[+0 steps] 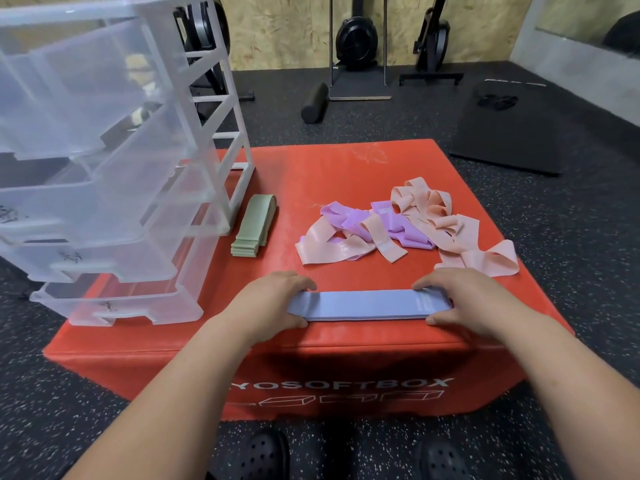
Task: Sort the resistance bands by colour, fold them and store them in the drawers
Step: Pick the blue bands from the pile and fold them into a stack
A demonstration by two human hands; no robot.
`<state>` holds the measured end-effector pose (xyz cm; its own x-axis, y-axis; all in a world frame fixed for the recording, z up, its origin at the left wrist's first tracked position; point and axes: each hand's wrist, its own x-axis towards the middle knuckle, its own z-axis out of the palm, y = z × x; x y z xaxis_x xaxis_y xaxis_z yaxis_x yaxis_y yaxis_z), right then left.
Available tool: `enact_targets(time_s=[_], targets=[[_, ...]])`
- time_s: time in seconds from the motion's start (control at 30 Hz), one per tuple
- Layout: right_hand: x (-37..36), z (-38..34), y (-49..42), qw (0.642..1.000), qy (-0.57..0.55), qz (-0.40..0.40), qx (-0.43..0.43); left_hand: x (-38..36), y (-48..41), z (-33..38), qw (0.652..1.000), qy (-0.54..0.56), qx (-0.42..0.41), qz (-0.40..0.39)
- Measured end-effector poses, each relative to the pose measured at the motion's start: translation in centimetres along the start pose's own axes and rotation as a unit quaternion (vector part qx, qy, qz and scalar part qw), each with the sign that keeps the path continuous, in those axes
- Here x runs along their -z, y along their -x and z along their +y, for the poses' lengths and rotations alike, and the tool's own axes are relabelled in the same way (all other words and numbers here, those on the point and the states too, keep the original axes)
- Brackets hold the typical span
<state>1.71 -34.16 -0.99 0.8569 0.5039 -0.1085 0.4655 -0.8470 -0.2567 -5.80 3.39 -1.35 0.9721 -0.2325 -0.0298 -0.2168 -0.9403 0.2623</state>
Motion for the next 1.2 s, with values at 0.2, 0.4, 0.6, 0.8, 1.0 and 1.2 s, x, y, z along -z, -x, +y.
enact_targets(time_s=[0.2,0.4,0.6,0.8,1.0,1.2], targets=[[0.4,0.3,0.4,1.0,-0.012,-0.01,-0.003,0.2,0.1,0.2,1.0,-0.016,-0.007,0.003],[0.5,0.8,0.7,0.999,-0.014,-0.01,-0.027,0.1,-0.5,0.0,1.0,-0.018,-0.011,-0.001],[1.3,0.6,1.1,0.997,-0.054,-0.01,-0.048,-0.2,-1.1,1.6,0.997,-0.027,-0.058,0.05],[1.0,0.4,0.6,0.992,0.025,-0.003,-0.124,-2.8,-3.3,8.1,0.981,-0.028,-0.153,0.116],[0.7,-0.7,-0.6,0.983,0.062,-0.029,-0.169,-4.8,-4.8,10.6,0.985,-0.048,-0.135,0.093],[1.1,-0.2,-1.4,0.972,-0.038,-0.056,-0.225,-4.5,-5.0,10.5,0.988,-0.034,-0.126,0.087]])
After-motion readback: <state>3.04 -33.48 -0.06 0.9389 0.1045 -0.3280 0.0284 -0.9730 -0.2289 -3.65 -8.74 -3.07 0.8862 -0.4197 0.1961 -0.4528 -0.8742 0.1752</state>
